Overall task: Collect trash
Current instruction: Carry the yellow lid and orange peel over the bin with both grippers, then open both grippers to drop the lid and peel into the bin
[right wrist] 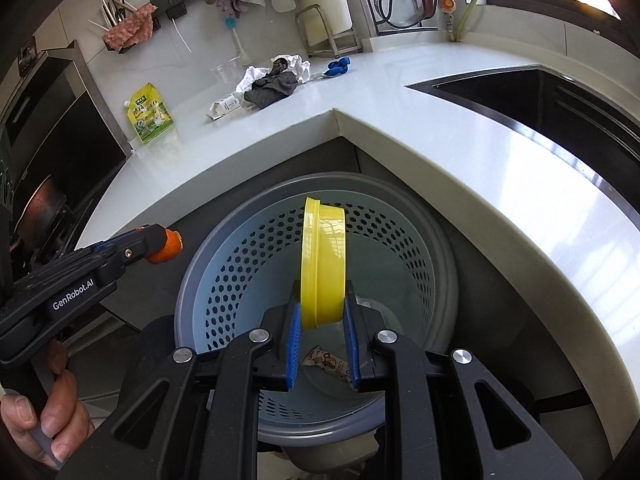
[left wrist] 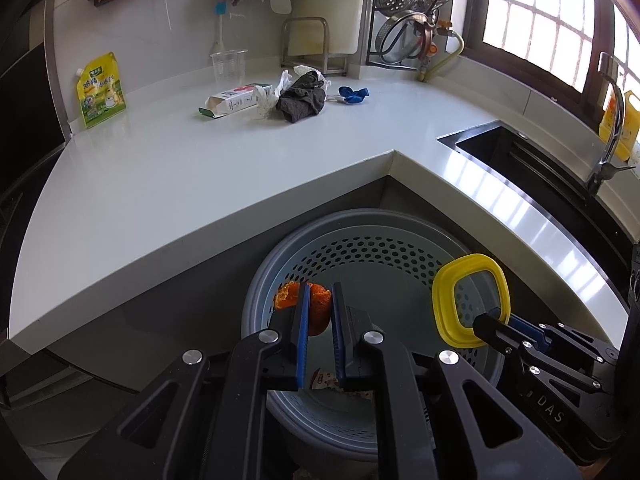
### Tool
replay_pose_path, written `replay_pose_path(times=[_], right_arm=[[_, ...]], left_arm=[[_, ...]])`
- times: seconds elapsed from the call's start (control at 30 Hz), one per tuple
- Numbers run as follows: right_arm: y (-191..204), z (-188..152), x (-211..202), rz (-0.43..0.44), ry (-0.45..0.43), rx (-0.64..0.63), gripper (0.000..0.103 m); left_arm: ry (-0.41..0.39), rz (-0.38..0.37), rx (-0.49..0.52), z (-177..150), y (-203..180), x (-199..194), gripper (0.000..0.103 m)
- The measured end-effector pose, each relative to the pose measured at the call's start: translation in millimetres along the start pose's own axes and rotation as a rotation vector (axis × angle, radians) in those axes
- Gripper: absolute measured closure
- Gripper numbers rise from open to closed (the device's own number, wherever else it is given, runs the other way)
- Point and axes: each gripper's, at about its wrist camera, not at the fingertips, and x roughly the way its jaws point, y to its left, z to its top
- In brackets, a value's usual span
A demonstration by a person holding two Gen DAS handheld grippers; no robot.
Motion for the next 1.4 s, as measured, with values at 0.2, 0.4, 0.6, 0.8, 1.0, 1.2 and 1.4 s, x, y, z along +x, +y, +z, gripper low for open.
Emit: replay_pose_path(times=[0.2,0.4,0.6,0.8,1.0,1.2,1.4], right_arm=[[-1,-1,2,0.003,0.006,0.003,0.085],[-2,-2,6,0.005,0.019,0.005,0.085],[-4,-4,12,0.005,0.034,0.006,0.085],[-6,-5,16,0.006,0.043,0.009,0.085],[-8,-6,19,0.006,0.047,0.013,0.085],[-8,-6,19,0.004,0.047,0.012,0.085],[-11,-5,16,0.003,0.039,0.016,0.084]], left_arm=[[0.018,-0.002,-0.001,-5,-2,4,0.092],[0.043,-0.013,-0.004,-7,-1,10,0.092],[0.07,-0.015,-0.001,-12,-3,17,0.092],[0.091,-0.017,0.0,-14,-3,23,0.092],[0.108,-0.019,0.004,-16,-3,28,0.092],[0.118,-0.019,0.002,-16,-2,32,0.092],[0.126,-0.016,-0.001,-17,-1,32,0.089]])
